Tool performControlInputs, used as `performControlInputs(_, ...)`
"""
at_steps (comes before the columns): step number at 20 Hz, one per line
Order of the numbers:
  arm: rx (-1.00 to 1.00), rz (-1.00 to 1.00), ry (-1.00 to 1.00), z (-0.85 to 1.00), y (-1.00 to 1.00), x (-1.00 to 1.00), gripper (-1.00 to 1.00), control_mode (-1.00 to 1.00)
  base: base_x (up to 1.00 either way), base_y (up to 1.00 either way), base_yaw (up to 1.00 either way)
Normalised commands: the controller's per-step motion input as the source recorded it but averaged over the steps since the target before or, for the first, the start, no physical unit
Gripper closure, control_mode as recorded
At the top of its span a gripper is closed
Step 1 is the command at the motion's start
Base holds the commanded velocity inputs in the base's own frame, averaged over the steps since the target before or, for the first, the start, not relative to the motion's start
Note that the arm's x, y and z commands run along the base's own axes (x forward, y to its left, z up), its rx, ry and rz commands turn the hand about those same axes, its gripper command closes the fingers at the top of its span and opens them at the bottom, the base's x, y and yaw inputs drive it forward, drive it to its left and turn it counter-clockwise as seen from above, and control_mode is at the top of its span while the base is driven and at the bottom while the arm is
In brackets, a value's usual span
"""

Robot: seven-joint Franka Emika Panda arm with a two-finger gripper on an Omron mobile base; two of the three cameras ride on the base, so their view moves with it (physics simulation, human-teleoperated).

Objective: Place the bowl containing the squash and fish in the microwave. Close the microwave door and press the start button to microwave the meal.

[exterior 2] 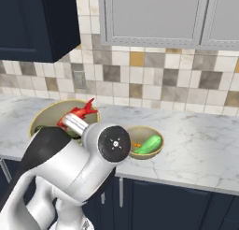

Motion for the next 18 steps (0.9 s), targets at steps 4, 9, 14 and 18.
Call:
performControlInputs(4, 0.0, -0.02, 0.05, 0.0, 0.0, 0.17, 1.0, -1.0, 0.0, 0.0, 0.0)
performControlInputs(9, 0.0, 0.0, 0.01, 0.0, 0.0, -0.19, 1.0, -1.0, 0.0, 0.0, 0.0)
performControlInputs(14, -0.05, 0.0, 0.0, 0.0, 0.06, -0.61, 1.0, -1.0, 0.0, 0.0, 0.0)
performControlInputs(18, -0.03, 0.0, 0.0, 0.0, 0.04, -0.27, 1.0, -1.0, 0.0, 0.0, 0.0)
